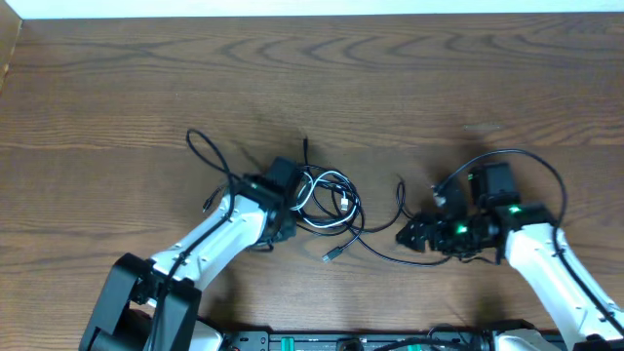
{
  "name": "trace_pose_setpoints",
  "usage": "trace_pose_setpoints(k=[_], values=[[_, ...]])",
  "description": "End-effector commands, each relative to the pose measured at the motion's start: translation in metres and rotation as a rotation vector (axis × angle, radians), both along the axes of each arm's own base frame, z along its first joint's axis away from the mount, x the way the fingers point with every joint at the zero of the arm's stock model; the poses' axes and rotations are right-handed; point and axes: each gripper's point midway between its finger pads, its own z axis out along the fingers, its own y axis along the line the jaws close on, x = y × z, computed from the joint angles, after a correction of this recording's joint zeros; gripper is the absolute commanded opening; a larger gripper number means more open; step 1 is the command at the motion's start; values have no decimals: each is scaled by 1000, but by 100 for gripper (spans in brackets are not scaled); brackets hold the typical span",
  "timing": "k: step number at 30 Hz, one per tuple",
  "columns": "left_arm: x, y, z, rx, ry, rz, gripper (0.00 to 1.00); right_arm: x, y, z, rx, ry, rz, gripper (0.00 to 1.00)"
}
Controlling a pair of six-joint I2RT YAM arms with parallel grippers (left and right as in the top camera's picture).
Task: Untangle cables
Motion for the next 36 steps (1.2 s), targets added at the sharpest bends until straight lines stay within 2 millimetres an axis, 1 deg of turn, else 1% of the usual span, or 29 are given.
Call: trace_pose_setpoints(k=[1,2,4,6,7,10,13,14,16,18,19,22,25,28,29,30,31,33,36], values=[[26,-17,27,-51,-60,-49,41,-4,18,2,21,-22,60,61],[30,-24,32,-82,-67,-74,41,-3,22,3,27,-30,60,55],[35,-38,35,-146,-82,-123,41,3,29,4,28,-34,28,52],[37,-49,36,-198,-88,-159,41,9,33,4,15,-32,-28,46],[36,-52,36,-206,-88,-165,41,13,33,3,0,-30,-61,42],[32,-57,32,-200,-77,-200,41,21,29,-3,-68,-27,-162,33],[25,-64,25,-191,-60,-253,42,27,23,-7,-129,-52,-210,33],[22,-66,22,-189,-54,-264,45,28,22,-8,-141,-61,-213,32],[15,-71,17,-184,-39,-291,45,29,21,-8,-150,-68,-215,30],[9,-78,14,-177,-30,-365,46,30,18,-9,-168,-74,-224,28],[6,-83,13,-173,-30,-413,46,31,16,-10,-174,-73,-237,29],[2,-98,15,-176,-56,-516,53,33,11,-12,-195,-68,-278,29],[6,-115,18,-210,-103,-492,58,34,3,-15,-233,-69,-316,31],[9,-129,22,-245,-139,-440,59,35,-2,-17,-253,-60,-348,38],[9,-132,22,-246,-148,-435,59,35,-4,-18,-255,-59,-355,42],[10,-132,21,-230,-156,-424,59,35,-6,-19,-259,-58,-360,48],[11,-130,19,-201,-166,-403,59,35,-9,-19,-269,-54,-368,57],[10,-130,13,-173,-169,-393,59,34,-14,-21,-284,-46,-382,60],[7,-140,0,-169,-157,-415,63,34,-21,-24,-292,-32,-405,64]])
